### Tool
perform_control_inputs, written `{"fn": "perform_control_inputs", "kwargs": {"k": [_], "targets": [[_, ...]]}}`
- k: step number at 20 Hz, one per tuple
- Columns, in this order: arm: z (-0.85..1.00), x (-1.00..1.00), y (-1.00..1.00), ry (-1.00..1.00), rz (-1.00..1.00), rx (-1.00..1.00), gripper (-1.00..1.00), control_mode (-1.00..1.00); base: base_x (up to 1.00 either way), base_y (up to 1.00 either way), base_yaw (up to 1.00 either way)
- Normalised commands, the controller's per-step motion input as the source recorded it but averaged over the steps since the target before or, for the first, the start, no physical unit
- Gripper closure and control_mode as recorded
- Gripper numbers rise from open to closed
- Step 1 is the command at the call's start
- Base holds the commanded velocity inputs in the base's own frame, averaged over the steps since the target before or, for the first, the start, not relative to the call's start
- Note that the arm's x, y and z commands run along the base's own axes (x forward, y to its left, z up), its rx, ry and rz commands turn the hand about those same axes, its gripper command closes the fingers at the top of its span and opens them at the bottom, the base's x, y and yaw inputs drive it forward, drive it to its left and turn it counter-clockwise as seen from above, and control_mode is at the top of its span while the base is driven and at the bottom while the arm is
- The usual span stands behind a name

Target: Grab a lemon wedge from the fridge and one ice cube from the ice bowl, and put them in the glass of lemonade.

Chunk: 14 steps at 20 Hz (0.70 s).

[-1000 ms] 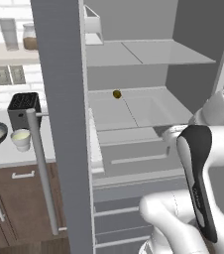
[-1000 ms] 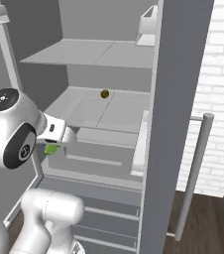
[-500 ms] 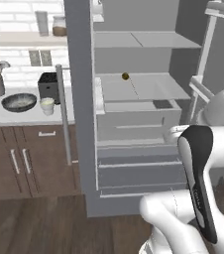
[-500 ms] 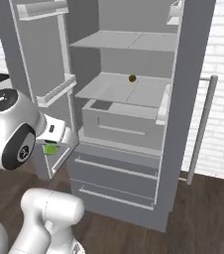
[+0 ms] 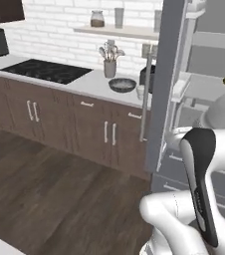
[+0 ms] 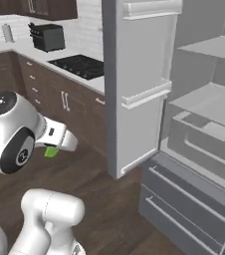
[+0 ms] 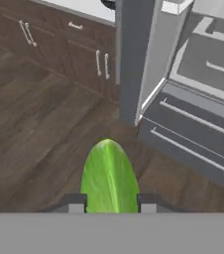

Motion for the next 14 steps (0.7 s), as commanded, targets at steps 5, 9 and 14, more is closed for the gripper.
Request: {"fn": "perform_control_inputs", "kwargs": {"k": [5, 9, 14], "targets": [[0.0, 0.0, 0.0, 0.0, 0.0, 0.0, 1.0, 1.0, 0.04, 0.65, 0.58], [0.0, 0.0, 0.0, 0.0, 0.0, 0.0, 1.0, 1.0, 0.4, 0.26, 0.43], [0.0, 0.0, 0.0, 0.0, 0.0, 0.0, 1.0, 1.0, 0.63, 0.0, 0.53]]}}
